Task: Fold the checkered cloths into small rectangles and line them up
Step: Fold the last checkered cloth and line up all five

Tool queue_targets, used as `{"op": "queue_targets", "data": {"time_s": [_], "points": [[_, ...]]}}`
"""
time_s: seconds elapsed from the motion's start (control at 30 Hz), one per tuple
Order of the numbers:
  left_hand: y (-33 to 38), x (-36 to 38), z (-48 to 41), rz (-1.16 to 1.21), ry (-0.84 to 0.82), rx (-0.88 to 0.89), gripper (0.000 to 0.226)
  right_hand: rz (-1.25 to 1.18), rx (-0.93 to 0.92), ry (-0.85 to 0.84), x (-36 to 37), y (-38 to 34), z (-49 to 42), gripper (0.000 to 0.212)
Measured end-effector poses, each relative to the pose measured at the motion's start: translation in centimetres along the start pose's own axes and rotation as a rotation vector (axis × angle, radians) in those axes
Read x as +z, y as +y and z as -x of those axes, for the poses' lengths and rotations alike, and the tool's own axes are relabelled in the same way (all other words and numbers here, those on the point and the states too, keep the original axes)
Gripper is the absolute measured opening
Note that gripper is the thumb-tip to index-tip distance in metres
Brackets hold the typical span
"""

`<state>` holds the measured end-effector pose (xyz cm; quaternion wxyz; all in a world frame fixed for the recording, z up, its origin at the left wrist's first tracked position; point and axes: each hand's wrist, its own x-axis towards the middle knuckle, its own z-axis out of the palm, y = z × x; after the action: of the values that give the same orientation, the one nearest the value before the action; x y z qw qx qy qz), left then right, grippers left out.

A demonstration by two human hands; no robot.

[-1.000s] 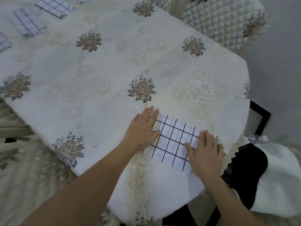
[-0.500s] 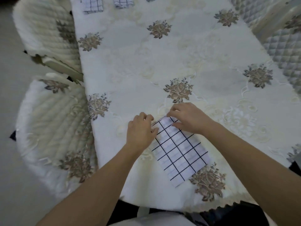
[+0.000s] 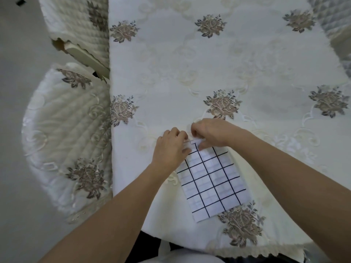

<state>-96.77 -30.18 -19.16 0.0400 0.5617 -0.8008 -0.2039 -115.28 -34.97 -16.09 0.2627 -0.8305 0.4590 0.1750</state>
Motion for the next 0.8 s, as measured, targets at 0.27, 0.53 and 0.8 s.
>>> {"op": "queue_targets", "data": {"time_s": [0.27,0.53,0.8], "points": [[-0.9,-1.2,-1.9,-0.026,-0.119,0.096,0.028,-0.089,-0.017,-0.029,-0.8,0.7,-0.1,0.015],[-1.1,-6.2,-5.6,-0.111,-0.104,0.130,0.013,0.078,0.107,0.098,-4.7,1.5,0.3,0.040],[-2.0,-6.4,-6.2,-0.157,-0.079,0.186,0.013,-0.236,-0.033,0.680,-2.0,1.5,4.8,0.050]]}}
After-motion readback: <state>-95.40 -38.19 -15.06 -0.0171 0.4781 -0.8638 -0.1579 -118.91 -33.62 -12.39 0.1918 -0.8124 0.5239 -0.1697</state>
